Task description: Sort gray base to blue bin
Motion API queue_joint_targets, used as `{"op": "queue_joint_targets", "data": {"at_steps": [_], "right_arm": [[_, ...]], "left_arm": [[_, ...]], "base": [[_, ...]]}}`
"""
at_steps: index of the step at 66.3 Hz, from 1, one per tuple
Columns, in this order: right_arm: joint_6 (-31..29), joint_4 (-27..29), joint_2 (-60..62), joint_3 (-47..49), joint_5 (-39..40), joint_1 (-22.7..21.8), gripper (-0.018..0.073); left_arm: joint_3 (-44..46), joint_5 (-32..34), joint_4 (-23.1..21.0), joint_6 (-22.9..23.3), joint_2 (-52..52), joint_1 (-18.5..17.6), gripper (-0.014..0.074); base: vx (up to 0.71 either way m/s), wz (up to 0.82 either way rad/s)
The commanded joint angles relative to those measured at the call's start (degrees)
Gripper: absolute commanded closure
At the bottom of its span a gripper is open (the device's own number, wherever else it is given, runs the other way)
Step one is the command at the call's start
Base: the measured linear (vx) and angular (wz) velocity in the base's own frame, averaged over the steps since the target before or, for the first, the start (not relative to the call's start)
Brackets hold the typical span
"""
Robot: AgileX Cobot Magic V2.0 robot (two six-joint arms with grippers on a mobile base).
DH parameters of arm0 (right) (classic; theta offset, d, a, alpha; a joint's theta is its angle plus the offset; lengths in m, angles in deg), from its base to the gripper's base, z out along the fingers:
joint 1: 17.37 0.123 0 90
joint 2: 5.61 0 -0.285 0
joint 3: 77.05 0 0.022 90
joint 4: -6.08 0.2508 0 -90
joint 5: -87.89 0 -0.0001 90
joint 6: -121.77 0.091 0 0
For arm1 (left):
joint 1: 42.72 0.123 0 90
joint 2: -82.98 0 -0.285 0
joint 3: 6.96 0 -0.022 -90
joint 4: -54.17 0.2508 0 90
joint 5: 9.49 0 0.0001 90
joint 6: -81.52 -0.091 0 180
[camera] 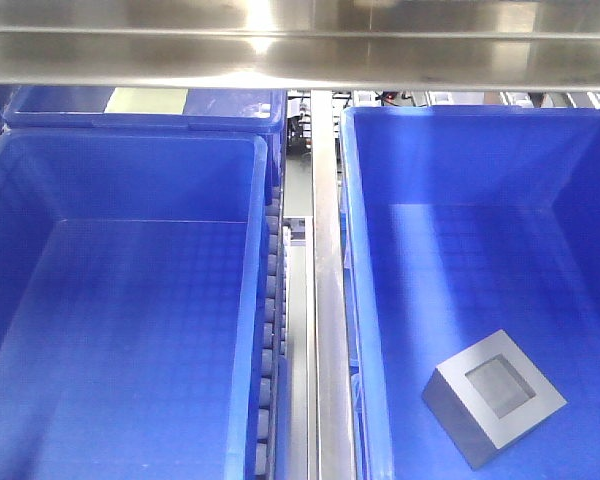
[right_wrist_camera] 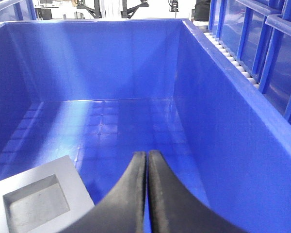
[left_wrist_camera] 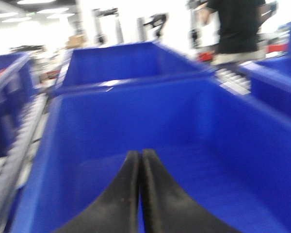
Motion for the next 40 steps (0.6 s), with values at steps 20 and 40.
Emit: {"op": "queue_joint_targets", "data": {"at_steps": [20,40], "right_arm": [[-0.7,-0.5,0.1,-0.4,1.9,0.0,0.0564],[-0.7,-0.5,0.1,-0.4,1.9,0.0,0.0564]], "left_arm": [[-4.7,4.4,0.1,0.1,0.8,9.7,0.0594],[-4.6,4.5,0.1,0.1,0.7,9.7,0.0594]], "base": [[0.00,0.00],[0.00,0.00]]}}
